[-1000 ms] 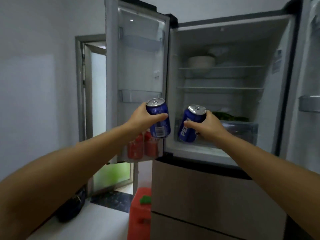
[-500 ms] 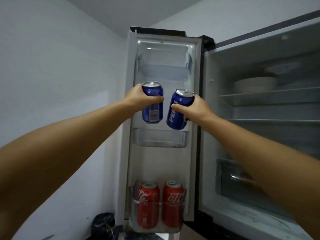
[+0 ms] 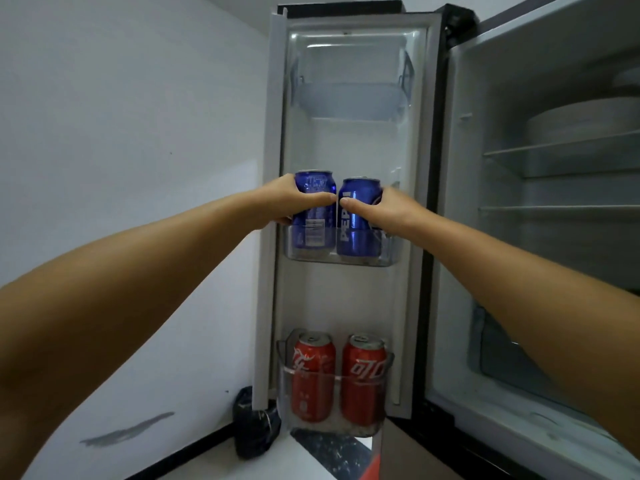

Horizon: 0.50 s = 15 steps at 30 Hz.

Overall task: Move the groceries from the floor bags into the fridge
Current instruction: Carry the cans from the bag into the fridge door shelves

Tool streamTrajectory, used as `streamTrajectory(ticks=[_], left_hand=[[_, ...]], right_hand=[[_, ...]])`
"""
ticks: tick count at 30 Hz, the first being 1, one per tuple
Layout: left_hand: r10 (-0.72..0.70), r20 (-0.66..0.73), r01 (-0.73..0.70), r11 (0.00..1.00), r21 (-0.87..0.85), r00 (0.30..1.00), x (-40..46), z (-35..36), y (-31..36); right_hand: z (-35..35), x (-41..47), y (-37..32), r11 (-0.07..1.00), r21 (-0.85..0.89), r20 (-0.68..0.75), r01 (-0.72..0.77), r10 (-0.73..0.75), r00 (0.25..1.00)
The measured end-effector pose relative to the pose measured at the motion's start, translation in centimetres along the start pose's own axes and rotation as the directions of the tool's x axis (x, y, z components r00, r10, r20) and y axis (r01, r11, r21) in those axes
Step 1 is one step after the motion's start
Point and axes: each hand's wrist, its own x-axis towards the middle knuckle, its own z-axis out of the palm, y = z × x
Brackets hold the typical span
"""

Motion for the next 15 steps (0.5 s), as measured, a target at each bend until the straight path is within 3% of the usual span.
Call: streamTrajectory(ticks=[7,9,11,13,15], left_hand=[[-0.003,-0.223,-0.031,0.988,-0.152,0.975,-2.0,2.7,-1.7],[0.015,-0.324,-0.063,0.988,-0.139,0.946,-3.1,3.5,-2.4],[0.025,-0.416,-0.065,0.995,-0.082,0.909,-5.0,4.2,-3.2],[0.046,-0.475,-0.058,0.998,-0.01,0.879,-7.5,4.9,-4.5],[0.036,-0.482,-0.038,0.999,0.005,0.876,-10.4,5.0,-5.8]], right_hand=[[1.5,-0.9,2.0,0.999,0.031,-0.149,-0.009,0.013,0.989],[2.2,-2.1,2.4,0.993,-0.006,-0.32,0.115,-0.111,0.941],[3.2,-4.1,2.5,0.956,-0.087,-0.483,0.279,-0.285,0.828],[4.8,-6.2,2.3,0.895,-0.21,-0.521,0.393,-0.442,0.73],[6.7,-8.0,1.9,0.838,-0.295,-0.453,0.459,-0.546,0.705]])
